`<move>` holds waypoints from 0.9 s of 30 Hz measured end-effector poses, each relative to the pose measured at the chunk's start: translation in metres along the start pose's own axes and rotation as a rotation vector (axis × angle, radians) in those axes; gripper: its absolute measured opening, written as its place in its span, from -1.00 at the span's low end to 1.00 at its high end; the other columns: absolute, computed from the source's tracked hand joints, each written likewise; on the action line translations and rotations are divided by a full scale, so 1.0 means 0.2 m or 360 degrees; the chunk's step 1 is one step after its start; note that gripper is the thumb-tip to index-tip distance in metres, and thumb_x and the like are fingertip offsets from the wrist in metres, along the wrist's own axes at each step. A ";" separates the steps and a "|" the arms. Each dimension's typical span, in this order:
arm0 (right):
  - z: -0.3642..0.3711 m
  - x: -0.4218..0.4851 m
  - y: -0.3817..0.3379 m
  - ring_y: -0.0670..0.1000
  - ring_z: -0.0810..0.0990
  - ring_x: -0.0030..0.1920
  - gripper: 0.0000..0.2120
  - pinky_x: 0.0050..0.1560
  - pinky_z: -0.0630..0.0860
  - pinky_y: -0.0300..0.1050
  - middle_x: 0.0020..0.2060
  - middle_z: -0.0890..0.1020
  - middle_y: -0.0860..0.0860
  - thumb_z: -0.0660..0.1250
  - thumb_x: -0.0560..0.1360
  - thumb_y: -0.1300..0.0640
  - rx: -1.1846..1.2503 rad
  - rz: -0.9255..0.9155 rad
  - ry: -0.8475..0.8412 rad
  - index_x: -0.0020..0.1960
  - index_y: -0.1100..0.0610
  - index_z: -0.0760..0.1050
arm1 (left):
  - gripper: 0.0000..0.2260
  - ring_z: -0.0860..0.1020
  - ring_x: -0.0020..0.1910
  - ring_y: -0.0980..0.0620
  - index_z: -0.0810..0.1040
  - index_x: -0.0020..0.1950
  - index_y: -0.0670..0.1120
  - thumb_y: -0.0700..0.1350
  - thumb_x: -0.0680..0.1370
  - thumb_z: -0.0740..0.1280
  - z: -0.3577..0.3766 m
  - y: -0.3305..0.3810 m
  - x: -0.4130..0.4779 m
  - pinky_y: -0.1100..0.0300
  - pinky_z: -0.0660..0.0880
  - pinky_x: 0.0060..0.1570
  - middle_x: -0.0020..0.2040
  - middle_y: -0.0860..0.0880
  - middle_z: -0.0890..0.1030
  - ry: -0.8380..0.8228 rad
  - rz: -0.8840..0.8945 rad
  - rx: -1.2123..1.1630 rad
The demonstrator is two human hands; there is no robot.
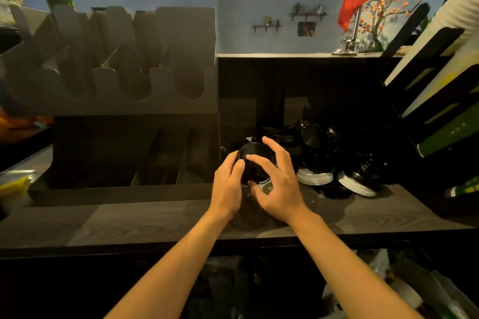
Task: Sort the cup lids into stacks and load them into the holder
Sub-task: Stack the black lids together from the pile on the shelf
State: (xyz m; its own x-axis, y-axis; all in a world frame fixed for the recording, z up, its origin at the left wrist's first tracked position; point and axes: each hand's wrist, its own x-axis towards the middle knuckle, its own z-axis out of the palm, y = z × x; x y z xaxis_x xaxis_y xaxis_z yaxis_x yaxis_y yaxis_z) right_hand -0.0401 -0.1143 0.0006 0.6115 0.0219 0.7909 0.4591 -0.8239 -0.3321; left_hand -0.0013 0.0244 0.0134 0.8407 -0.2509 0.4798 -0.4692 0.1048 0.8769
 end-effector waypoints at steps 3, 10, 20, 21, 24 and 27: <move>0.01 -0.01 0.00 0.03 0.15 0.59 -0.49 0.46 0.25 -0.02 0.59 0.19 0.00 0.44 0.49 0.00 0.0055 0.0039 -0.0129 0.41 -0.05 0.40 | -0.77 0.61 0.21 0.03 0.57 0.25 0.09 -0.02 0.69 0.17 0.00 -0.02 0.00 -0.03 0.56 0.25 0.11 0.07 0.67 -0.0067 -0.0018 0.0022; 0.02 0.00 0.01 0.10 0.30 0.46 -0.16 0.32 0.48 0.01 0.48 0.26 0.07 0.60 0.35 -0.06 -0.0149 0.0064 0.0012 0.49 0.00 0.24 | -0.66 0.56 0.29 0.00 0.54 0.33 0.06 0.10 0.60 0.22 0.01 -0.01 -0.02 -0.17 0.52 0.30 0.19 0.08 0.63 -0.0114 0.0080 0.0037; -0.01 0.02 0.01 -0.08 0.37 0.35 -0.19 0.21 0.36 -0.26 0.43 0.37 -0.03 0.57 0.39 -0.12 0.0270 0.0605 0.0064 0.48 -0.06 0.19 | -0.55 0.28 0.53 0.04 0.40 0.46 -0.07 -0.03 0.57 0.26 0.04 -0.01 -0.02 0.11 0.37 0.47 0.53 0.03 0.25 0.0017 0.0487 0.0169; -0.01 0.03 0.01 -0.10 0.37 0.35 -0.20 0.20 0.34 -0.29 0.43 0.38 -0.04 0.56 0.39 -0.13 0.0303 0.0635 0.0100 0.48 -0.06 0.20 | -0.55 0.27 0.55 0.02 0.38 0.47 -0.05 -0.07 0.57 0.27 0.04 -0.02 -0.01 0.08 0.33 0.49 0.55 0.03 0.24 0.0079 0.0520 0.0197; -0.02 0.03 0.00 -0.09 0.45 0.32 -0.23 0.19 0.45 -0.31 0.37 0.45 -0.05 0.55 0.38 -0.14 0.0434 0.0593 0.0156 0.45 -0.08 0.24 | -0.47 0.30 0.53 0.13 0.24 0.58 0.05 0.05 0.61 0.23 0.03 -0.01 -0.01 0.06 0.32 0.50 0.56 0.08 0.28 -0.0038 0.0201 -0.0004; -0.02 0.02 0.00 -0.08 0.51 0.31 -0.23 0.25 0.56 -0.09 0.33 0.50 -0.08 0.49 0.36 -0.26 0.0490 0.0525 0.0072 0.46 -0.12 0.25 | -0.47 0.32 0.53 0.13 0.25 0.60 0.12 0.27 0.65 0.08 0.06 0.00 -0.02 0.04 0.31 0.50 0.56 0.05 0.34 -0.0364 -0.0249 -0.0250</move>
State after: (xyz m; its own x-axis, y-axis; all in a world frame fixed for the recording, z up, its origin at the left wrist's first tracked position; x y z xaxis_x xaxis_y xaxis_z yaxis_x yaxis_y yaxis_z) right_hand -0.0400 -0.1158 0.0051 0.7317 -0.2440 0.6365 0.4187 -0.5759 -0.7021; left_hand -0.0087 0.0150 0.0116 0.8085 -0.4838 0.3350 -0.2763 0.1904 0.9420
